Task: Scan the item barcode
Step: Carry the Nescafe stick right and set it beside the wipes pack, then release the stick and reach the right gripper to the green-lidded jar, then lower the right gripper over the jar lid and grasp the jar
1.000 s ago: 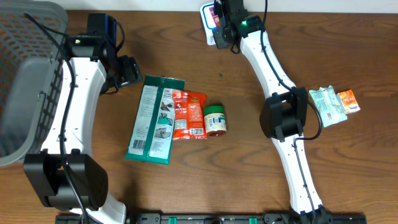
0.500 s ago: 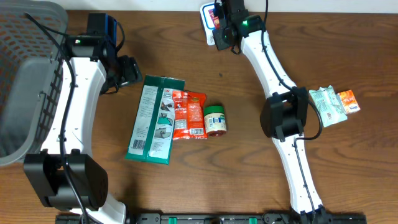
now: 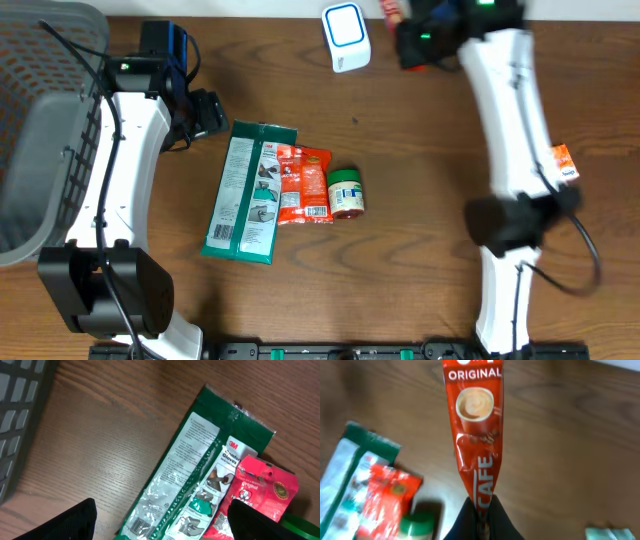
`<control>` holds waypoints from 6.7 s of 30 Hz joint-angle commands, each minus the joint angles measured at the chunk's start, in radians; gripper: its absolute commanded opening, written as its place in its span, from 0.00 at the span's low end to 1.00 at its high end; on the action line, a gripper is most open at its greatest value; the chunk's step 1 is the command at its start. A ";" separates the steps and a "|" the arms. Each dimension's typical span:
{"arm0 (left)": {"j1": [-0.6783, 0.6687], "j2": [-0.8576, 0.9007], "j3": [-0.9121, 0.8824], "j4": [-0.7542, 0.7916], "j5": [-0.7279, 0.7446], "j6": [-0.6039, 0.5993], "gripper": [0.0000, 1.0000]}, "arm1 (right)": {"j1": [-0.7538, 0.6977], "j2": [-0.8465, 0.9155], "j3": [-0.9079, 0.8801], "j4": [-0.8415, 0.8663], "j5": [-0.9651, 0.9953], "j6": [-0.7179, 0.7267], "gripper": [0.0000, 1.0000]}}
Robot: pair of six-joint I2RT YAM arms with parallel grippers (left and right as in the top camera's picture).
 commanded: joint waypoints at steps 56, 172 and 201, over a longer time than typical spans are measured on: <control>0.000 -0.010 0.011 -0.003 -0.009 0.010 0.84 | -0.411 -0.406 -1.652 1.052 0.212 -0.171 0.01; 0.000 -0.010 0.011 -0.003 -0.009 0.010 0.84 | 0.333 -0.155 -1.125 0.577 0.121 0.481 0.68; 0.000 -0.010 0.011 -0.003 -0.009 0.010 0.84 | 0.329 -0.343 -1.211 0.888 0.208 0.286 0.43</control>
